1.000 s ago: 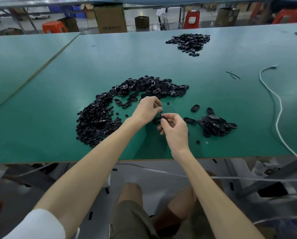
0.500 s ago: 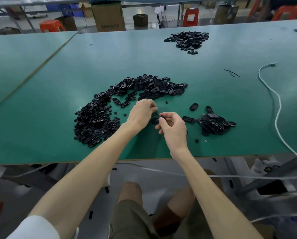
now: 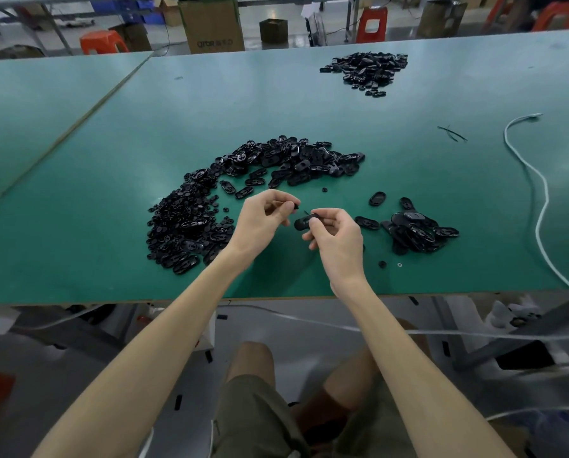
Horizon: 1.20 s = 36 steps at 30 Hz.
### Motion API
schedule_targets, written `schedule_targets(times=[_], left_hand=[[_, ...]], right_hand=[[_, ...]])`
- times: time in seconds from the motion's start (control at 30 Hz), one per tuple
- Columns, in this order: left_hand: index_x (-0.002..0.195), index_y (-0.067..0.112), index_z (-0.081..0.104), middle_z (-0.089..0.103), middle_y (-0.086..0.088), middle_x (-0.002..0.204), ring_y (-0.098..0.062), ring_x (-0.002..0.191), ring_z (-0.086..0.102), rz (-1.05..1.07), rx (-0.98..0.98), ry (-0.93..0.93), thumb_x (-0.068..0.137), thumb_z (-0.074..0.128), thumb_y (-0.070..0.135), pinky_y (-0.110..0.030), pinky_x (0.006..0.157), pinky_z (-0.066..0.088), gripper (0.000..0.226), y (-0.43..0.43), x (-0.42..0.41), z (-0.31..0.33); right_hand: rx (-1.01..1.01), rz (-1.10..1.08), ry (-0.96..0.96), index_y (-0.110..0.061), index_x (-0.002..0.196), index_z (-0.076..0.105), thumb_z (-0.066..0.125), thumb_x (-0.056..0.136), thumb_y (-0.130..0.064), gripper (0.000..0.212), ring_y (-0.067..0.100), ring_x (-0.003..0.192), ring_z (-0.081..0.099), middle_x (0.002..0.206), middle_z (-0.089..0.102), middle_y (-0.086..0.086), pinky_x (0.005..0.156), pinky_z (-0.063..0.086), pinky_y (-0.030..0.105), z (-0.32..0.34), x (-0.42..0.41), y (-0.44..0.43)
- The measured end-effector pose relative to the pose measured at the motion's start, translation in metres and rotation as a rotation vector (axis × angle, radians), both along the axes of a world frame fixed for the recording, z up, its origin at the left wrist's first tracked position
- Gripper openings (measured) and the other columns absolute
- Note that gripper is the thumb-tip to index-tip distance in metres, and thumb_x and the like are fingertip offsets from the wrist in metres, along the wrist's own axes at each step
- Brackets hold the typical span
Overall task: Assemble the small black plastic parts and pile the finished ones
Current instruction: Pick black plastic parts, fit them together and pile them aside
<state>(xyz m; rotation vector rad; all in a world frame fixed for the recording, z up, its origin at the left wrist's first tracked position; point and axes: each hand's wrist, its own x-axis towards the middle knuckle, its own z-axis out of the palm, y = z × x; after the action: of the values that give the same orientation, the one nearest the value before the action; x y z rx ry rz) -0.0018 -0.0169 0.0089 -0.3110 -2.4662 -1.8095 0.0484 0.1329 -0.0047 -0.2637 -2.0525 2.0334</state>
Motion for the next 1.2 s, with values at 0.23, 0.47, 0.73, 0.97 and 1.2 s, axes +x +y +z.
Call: schedule_targets(times=[0.23,0.47,0.73,0.97,1.2], left_hand=[[0.099,0.014,0.072,0.074,-0.003,0.088,-0.011,0.065,0.064,-0.038,-0.103,0.038,0.097,0.069,0.009,-0.02,0.068,0.053,0.007,-0.004,0.009,0.003],[0.092,0.025,0.071,0.072,0.01,0.087,-0.01,0.074,0.065,-0.09,-0.352,0.131,0.092,0.074,0.013,-0.018,0.075,0.052,0.013,-0.004,0.015,0.008],[0.102,0.02,0.069,0.059,0.014,0.096,-0.004,0.084,0.058,-0.141,-0.557,0.287,0.098,0.066,0.015,-0.026,0.08,0.051,0.007,-0.005,0.02,0.007],[0.101,0.018,0.069,0.061,0.011,0.097,-0.007,0.083,0.057,-0.127,-0.562,0.332,0.098,0.067,0.018,-0.032,0.08,0.052,0.003,-0.005,0.021,0.009],[0.1,0.017,0.069,0.063,0.009,0.095,-0.009,0.082,0.059,-0.123,-0.548,0.329,0.097,0.069,0.017,-0.026,0.077,0.05,0.004,-0.005,0.021,0.009]], right_hand=[[-0.028,-0.002,0.02,-0.008,0.109,0.065,0.065,0.099,-0.008,0.009,0.008,0.064,0.068,0.088,0.072,0.005,0.059,0.054,0.022,0.0,0.001,0.001],[-0.012,0.012,0.028,-0.009,0.104,0.07,0.067,0.098,-0.007,0.007,0.008,0.065,0.068,0.082,0.074,0.002,0.058,0.052,0.022,-0.003,0.002,0.002],[-0.021,0.037,0.019,-0.012,0.103,0.072,0.068,0.098,-0.008,0.007,0.009,0.067,0.071,0.085,0.077,0.0,0.057,0.052,0.02,-0.003,0.001,0.002],[-0.017,0.037,0.023,-0.013,0.101,0.072,0.068,0.098,-0.008,0.007,0.01,0.067,0.071,0.083,0.077,-0.001,0.056,0.051,0.021,-0.004,0.0,0.001],[-0.005,0.035,0.03,-0.011,0.102,0.073,0.067,0.098,-0.007,0.008,0.008,0.066,0.07,0.082,0.076,0.002,0.056,0.051,0.02,-0.004,0.001,0.001]])
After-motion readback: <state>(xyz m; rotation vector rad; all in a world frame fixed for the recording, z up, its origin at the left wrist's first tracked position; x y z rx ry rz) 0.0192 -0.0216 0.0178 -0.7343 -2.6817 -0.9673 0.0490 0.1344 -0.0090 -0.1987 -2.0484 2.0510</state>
